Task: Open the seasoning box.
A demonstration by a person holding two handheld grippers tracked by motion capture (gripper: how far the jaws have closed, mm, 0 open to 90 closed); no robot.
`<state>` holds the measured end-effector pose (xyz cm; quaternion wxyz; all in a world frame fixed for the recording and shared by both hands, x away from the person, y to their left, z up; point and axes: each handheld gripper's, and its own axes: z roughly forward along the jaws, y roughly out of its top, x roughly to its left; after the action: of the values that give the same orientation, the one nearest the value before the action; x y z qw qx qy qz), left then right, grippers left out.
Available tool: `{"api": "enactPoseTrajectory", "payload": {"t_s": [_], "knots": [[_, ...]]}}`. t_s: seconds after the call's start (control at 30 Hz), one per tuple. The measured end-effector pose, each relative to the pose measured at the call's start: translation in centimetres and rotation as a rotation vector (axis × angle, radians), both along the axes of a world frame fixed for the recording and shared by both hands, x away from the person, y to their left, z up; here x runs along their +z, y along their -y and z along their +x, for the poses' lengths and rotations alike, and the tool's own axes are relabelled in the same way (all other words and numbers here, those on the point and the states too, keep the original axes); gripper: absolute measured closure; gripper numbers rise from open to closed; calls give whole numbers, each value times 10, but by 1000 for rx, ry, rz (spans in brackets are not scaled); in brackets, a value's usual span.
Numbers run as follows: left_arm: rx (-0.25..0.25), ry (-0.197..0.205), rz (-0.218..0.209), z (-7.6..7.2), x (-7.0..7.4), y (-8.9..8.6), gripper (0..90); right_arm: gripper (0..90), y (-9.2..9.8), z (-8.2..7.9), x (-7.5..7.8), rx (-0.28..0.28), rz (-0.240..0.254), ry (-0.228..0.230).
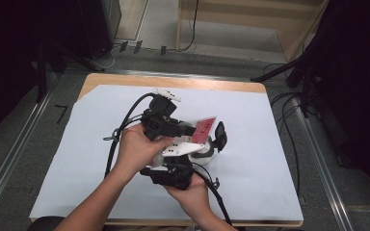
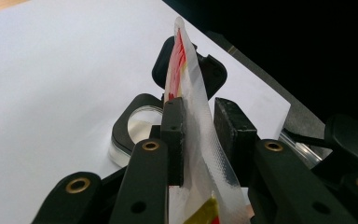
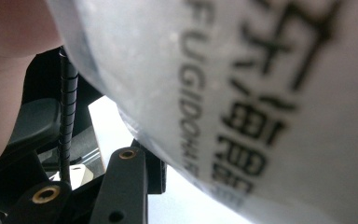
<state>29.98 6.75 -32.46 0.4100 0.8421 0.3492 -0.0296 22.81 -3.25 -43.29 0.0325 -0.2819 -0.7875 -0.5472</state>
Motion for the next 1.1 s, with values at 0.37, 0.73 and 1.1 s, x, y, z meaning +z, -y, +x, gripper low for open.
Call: {"api": "enactPoseTrajectory", "payload": {"t_s": [0.37,0.73,1.1], "knots": [[-1,-1,1,0,0,0,748,633,0,0,0,-2,1,-1],[0,1,0,0,0,0,748,634,0,0,0,-4,1,-3],[5,-2,-2,1,0,0,747,634,0,1,1,-3,3,-16]]}}
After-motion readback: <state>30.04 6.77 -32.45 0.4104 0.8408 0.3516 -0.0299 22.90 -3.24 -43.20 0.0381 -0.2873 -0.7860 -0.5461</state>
